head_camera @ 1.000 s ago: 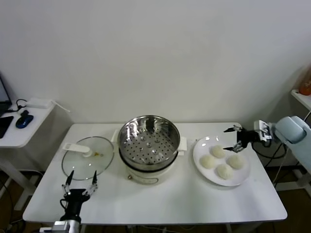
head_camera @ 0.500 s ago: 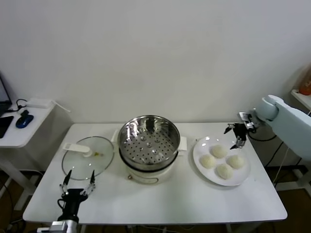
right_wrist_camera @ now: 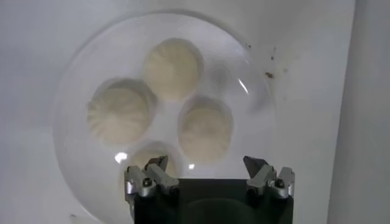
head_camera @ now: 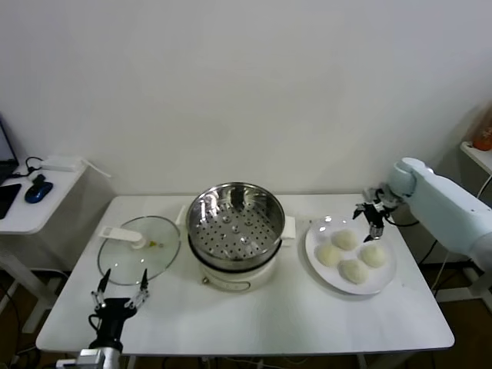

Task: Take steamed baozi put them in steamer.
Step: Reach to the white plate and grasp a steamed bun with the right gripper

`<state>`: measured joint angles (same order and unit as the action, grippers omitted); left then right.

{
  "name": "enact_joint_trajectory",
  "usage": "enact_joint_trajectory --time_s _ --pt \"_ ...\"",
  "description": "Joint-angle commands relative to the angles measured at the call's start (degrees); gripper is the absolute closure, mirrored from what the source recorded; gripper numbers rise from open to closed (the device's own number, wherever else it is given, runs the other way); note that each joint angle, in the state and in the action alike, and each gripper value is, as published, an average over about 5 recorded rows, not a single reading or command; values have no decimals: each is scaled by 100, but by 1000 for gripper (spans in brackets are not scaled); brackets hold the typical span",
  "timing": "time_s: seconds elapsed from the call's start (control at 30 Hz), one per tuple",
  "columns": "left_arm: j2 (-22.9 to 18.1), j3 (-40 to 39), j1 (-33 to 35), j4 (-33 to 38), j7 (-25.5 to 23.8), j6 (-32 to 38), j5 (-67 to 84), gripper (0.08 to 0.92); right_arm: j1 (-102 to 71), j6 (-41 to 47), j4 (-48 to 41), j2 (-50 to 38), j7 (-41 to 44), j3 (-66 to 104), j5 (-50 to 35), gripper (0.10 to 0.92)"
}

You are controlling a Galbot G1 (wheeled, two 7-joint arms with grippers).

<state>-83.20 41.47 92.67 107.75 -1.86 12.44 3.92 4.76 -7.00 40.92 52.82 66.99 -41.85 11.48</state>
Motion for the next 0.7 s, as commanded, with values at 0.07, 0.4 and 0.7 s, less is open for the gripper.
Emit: enact_joint_trajectory --time_s 0.07,0.4,0.7 --pt "-4 11 -5 -40 8 -7 1 177 -308 -80 -542 383 -154 473 292 203" --pt "-12 20 -8 -122 13 6 15 177 -401 -165 -931 614 -232 743 444 203" --pt "-13 19 8 -134 17 7 18 177 -468 -194 -1072 753 -232 895 539 203"
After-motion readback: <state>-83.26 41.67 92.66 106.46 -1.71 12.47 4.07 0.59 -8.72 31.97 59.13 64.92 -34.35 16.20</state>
